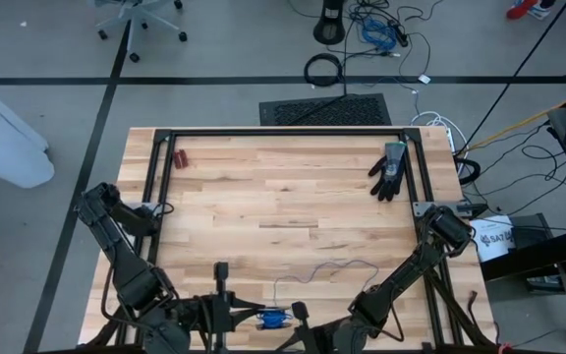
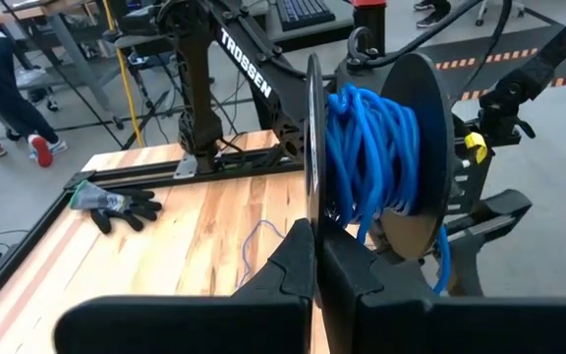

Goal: Coil cords
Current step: Coil the blue wire onto a spool

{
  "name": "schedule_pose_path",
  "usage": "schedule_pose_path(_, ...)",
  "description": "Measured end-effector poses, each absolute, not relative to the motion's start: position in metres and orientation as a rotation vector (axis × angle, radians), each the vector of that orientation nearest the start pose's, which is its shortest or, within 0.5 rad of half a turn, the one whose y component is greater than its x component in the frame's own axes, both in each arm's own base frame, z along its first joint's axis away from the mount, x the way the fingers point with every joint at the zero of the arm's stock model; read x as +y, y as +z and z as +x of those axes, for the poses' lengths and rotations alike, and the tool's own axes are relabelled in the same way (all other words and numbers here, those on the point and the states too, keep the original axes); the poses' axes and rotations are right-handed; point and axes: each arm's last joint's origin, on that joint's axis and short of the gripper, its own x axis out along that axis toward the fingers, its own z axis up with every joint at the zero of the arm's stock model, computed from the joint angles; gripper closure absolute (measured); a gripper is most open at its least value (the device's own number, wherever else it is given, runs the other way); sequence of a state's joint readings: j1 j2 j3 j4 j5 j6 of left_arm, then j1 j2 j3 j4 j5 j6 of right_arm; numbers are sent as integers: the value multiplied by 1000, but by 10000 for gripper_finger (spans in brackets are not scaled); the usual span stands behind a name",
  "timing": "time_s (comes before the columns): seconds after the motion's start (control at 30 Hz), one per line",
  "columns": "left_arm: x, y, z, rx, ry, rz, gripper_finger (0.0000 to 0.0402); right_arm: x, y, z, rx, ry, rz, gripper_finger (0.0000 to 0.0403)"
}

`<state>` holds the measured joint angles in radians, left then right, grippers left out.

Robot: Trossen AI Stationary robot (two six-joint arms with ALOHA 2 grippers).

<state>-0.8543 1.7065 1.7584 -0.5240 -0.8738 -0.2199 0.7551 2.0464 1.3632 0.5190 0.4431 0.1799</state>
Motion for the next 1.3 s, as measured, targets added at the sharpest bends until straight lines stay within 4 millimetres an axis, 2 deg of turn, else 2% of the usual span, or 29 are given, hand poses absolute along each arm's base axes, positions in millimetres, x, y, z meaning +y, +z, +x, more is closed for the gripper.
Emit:
schedule_pose_path(0.23,-267,398,263,301,54,141,395,294,207,347,195,-26,7,339)
schedule_pose_path(0.5,-268,401,263,284,50,145,395,287,194,347,301,-59,-58,339)
schedule_pose_path(0.77,-268,400,263,286,51,147,395,299,189,331,324,-96,-86,338)
schedule_pose_path(0.87,-268,400,263,286,51,147,395,299,189,331,325,-100,-90,323)
schedule_pose_path(1.13,-268,400,263,286,50,147,395,288,189,339,316,-172,-158,247)
schedule_pose_path(1.3,-268,400,263,287,50,148,395,271,189,353,326,-215,-159,237)
